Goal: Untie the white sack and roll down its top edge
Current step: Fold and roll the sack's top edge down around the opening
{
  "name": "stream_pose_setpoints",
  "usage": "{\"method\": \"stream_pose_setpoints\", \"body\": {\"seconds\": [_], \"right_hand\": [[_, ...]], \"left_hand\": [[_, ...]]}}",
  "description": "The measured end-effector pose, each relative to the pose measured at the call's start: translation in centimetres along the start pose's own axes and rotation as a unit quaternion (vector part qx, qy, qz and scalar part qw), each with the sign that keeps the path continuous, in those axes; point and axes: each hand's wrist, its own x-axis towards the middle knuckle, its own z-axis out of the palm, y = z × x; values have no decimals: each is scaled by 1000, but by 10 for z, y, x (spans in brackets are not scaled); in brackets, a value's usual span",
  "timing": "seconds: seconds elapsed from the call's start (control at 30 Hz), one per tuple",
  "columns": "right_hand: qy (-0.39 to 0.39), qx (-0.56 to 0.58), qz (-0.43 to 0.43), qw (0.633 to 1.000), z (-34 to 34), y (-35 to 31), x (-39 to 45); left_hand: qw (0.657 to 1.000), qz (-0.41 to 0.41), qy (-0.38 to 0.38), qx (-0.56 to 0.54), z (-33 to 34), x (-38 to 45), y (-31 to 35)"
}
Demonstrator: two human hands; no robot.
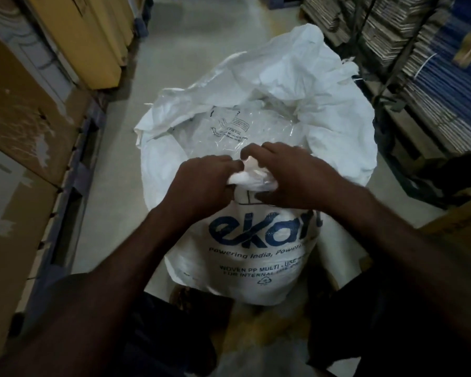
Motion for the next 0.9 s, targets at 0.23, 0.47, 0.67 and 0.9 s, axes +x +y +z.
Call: {"method": "stream_pose_setpoints", "body": {"seconds": [0.23, 0.47, 0.67, 0.9], "right_hand": [[-109, -28, 136, 984, -23, 78, -19], [70, -102, 51, 991, -3, 9, -2], [170, -83, -34, 981, 13, -57, 6], [239, -104, -31, 965, 20, -54, 14]], "left_hand": [[994, -2, 94, 49, 1, 2, -19], [966, -131, 159, 156, -8, 26, -105], [960, -228, 105, 122, 8, 21, -116], [993, -113, -22, -11, -40, 19, -117]]}}
